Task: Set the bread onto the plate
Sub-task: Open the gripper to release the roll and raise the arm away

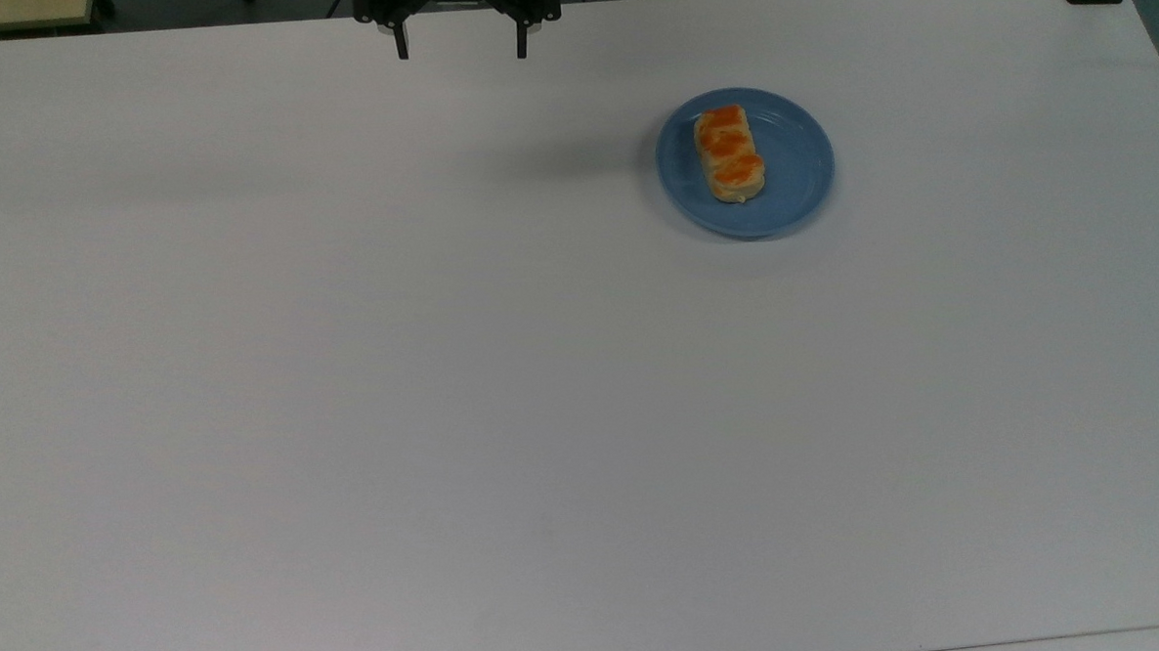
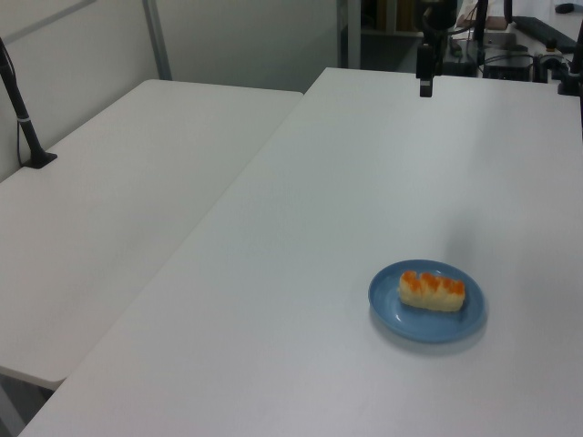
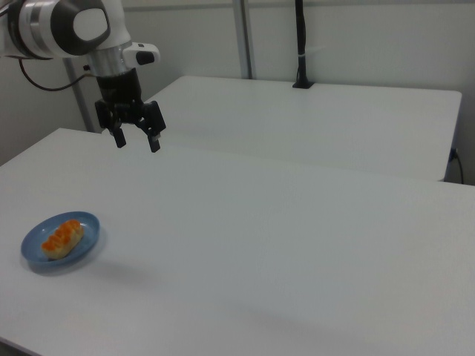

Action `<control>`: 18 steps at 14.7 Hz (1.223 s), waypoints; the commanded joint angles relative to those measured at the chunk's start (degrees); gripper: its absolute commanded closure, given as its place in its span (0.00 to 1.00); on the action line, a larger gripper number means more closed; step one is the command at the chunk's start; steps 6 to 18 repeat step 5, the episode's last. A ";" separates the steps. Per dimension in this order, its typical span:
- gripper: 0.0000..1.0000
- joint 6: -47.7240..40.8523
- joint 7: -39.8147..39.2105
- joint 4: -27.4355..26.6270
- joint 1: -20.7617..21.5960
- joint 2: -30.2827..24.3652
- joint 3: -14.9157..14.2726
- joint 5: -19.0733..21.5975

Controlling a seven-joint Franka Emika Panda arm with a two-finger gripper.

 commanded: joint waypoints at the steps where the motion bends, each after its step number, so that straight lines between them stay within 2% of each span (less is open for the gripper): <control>1: 0.00 -1.27 -0.53 1.18 0.71 -0.01 -0.89 0.97; 18: 0.00 -1.71 -0.53 1.27 0.71 -0.01 -0.98 0.97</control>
